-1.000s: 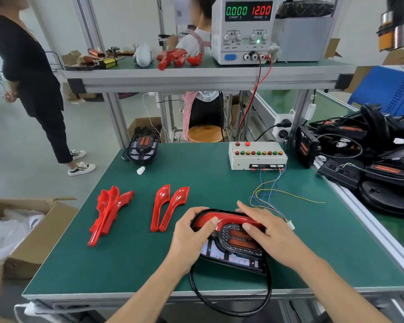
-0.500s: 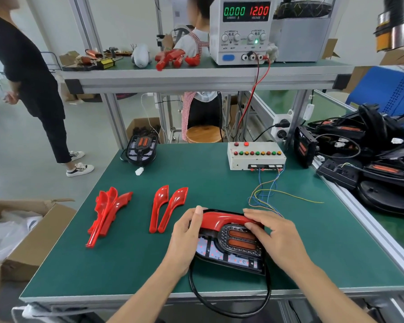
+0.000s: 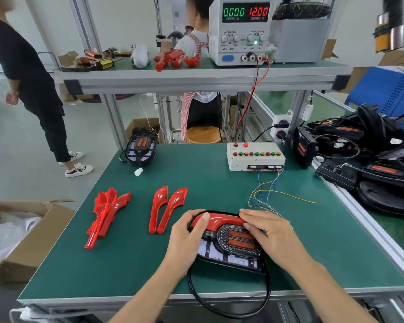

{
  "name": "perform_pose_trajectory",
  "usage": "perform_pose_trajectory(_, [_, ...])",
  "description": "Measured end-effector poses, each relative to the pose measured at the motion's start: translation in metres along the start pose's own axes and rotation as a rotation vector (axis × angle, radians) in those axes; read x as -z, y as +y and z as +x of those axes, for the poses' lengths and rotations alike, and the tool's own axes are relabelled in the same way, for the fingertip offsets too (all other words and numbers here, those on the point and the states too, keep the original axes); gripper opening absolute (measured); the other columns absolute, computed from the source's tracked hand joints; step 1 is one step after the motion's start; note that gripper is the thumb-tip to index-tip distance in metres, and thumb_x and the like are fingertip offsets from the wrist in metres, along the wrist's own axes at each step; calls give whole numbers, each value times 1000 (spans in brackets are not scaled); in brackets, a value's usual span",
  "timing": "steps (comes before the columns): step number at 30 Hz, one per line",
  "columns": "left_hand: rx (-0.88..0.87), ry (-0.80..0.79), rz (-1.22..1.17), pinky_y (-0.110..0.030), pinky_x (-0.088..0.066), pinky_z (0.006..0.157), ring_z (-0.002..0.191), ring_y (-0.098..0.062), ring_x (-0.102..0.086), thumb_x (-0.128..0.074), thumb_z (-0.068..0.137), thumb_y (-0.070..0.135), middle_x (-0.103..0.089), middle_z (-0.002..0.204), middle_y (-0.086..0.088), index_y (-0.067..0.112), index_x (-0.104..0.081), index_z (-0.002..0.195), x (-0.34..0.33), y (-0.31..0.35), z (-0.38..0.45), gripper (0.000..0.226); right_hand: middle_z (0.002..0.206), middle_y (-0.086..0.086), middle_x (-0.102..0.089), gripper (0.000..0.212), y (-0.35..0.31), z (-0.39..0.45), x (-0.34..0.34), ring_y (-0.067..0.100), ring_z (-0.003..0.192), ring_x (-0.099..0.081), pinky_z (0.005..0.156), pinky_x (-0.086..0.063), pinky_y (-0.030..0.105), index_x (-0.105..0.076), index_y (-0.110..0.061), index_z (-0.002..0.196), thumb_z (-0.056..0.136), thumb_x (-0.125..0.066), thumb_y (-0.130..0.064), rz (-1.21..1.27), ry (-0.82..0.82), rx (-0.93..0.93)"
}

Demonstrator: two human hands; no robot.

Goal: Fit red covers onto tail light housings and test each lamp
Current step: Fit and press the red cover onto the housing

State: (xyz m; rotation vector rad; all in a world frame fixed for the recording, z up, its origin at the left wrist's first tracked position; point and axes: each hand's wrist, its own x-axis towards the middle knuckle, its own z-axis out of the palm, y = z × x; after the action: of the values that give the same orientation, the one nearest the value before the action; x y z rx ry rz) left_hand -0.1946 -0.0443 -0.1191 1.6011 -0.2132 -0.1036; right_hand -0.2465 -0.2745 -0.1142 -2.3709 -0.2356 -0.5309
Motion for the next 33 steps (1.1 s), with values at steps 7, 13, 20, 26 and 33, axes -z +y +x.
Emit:
perform_pose_trajectory(7, [41, 15, -40, -41, -59, 93, 98, -16, -74, -76, 73, 58, -78, 103, 6, 40, -73, 102, 1, -1, 0, 35, 130, -32, -62, 33, 5, -2, 3, -8, 125, -56, 110, -38, 12, -73, -30, 125, 93, -63, -37, 80, 1, -48])
perform_pose_trajectory(13, [50, 21, -46, -38, -61, 90, 96, -14, -75, -80, 69, 58, -78, 102, 7, 42, -73, 102, 0, 0, 0, 37, 128, -34, -63, 28, 0, -7, -1, -10, 123, -56, 106, -37, 7, -74, -36, 118, 92, -70, -30, 218, 35, -173])
perform_pose_trajectory(20, [22, 29, -31, -40, -58, 95, 101, -15, -73, -81, 79, 43, -77, 105, 9, 42, -73, 103, 2, 0, -2, 26, 108, -21, -73, 20, -13, -5, -21, -2, 102, -67, 84, -54, 17, -75, -36, 103, 91, -75, -21, 552, 322, -532])
perform_pose_trajectory(26, [-19, 38, -55, -37, -58, 94, 102, -15, -72, -78, 77, 47, -76, 108, 7, 40, -72, 107, 0, 1, -6, 32, 99, -2, -78, 16, -22, -2, -23, 13, 90, -75, 70, -60, 25, -78, -30, 101, 99, -64, -23, 840, 207, -721])
perform_pose_trajectory(33, [-1, 18, -91, -34, -57, 94, 104, -18, -72, -77, 82, 36, -75, 109, 5, 36, -71, 108, 1, 3, -5, 27, 96, 12, -74, 14, -28, 6, -30, 28, 84, -72, 77, -63, 49, -68, -18, 103, 103, -54, -16, 956, 233, -816])
